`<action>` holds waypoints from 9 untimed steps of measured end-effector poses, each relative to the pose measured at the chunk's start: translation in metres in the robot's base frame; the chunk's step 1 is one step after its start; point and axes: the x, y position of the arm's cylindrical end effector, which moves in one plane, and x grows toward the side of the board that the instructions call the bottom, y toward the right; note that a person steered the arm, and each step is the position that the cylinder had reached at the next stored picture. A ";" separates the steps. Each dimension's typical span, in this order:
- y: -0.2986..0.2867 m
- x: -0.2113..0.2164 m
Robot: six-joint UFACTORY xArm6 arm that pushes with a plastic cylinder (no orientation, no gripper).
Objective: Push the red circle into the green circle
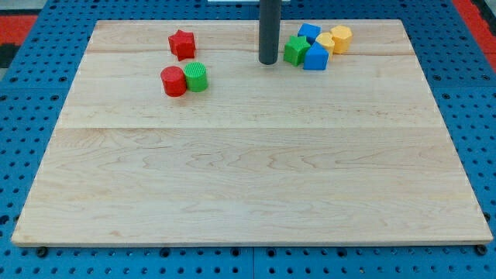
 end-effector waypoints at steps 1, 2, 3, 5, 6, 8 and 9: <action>0.030 -0.007; 0.041 -0.006; -0.003 0.021; -0.068 0.084; -0.143 0.090; -0.192 0.090; -0.193 0.084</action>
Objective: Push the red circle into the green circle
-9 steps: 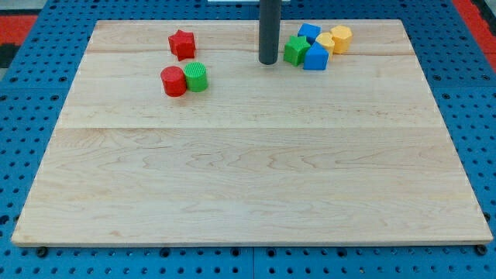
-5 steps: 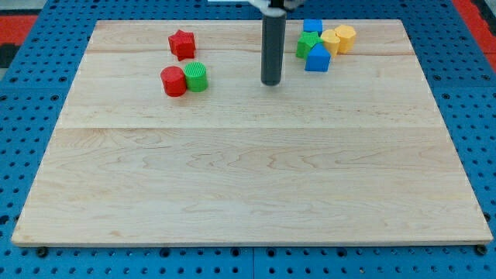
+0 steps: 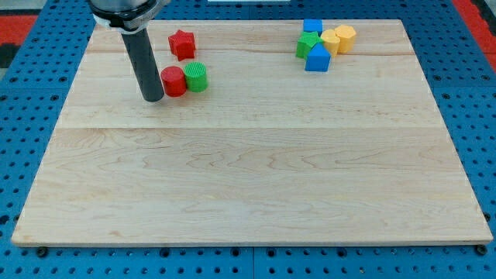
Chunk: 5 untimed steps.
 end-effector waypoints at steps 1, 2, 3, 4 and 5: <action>-0.013 -0.009; -0.003 -0.019; 0.013 -0.023; 0.032 -0.023; 0.052 -0.023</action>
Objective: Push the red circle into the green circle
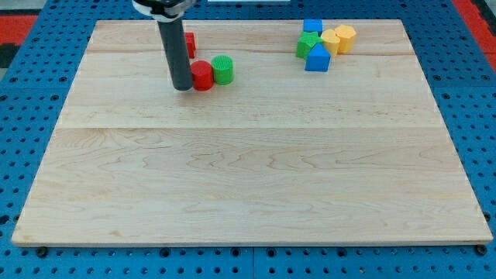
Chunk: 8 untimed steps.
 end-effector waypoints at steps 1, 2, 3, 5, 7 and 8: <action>0.002 -0.007; 0.002 -0.019; 0.002 -0.027; 0.013 -0.029; 0.003 -0.044; -0.004 -0.052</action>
